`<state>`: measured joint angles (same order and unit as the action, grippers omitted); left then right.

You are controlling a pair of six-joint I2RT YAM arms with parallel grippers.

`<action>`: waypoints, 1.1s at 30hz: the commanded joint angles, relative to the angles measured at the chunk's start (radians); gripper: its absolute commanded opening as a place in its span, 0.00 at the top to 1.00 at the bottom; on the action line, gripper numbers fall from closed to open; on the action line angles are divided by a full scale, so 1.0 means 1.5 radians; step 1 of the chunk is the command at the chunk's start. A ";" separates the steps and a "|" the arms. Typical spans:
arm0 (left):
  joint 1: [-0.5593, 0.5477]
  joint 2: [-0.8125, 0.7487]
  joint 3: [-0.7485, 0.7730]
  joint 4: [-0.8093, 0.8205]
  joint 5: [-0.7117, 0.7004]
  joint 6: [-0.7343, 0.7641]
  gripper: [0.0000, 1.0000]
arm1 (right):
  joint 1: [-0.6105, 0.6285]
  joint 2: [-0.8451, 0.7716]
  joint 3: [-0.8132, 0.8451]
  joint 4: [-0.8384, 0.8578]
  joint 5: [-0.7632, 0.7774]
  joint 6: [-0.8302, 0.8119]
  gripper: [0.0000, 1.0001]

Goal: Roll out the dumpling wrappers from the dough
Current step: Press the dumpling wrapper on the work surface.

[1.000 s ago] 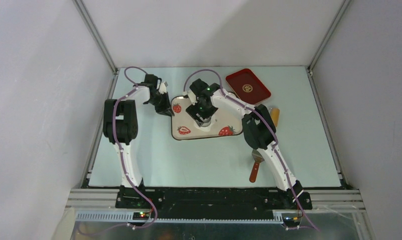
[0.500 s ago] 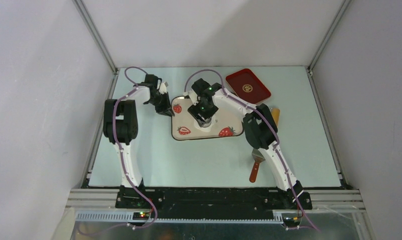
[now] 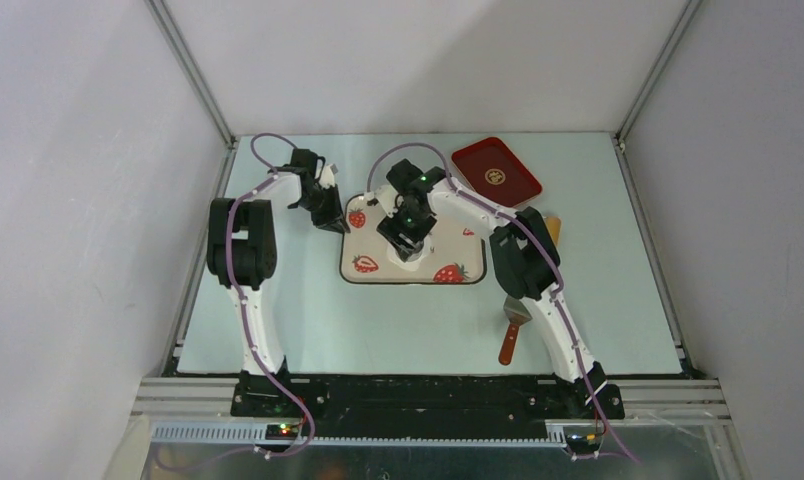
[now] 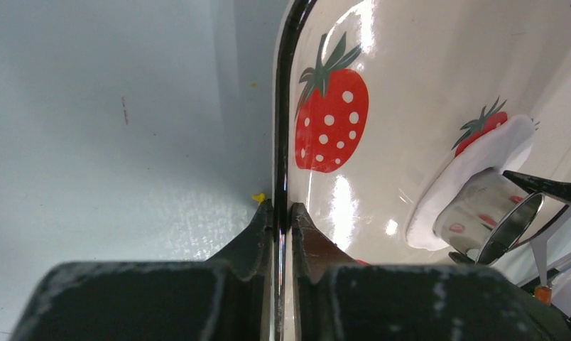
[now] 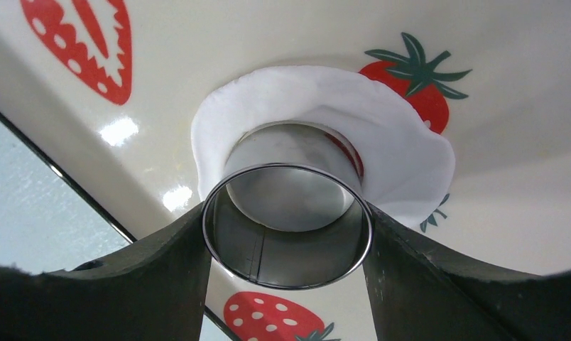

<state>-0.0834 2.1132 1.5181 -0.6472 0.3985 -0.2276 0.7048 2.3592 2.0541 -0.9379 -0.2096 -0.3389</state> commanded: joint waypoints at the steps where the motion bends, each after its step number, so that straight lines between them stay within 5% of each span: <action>1: -0.003 -0.006 -0.004 0.000 -0.060 0.019 1.00 | 0.006 -0.053 -0.017 -0.052 -0.063 -0.029 0.85; 33: -0.004 -0.009 -0.010 0.000 -0.056 0.014 1.00 | 0.017 0.009 0.030 -0.029 0.055 0.060 0.81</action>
<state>-0.0834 2.1132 1.5181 -0.6476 0.3985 -0.2276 0.7261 2.3543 2.0521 -0.9493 -0.1513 -0.2806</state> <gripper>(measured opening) 0.120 0.717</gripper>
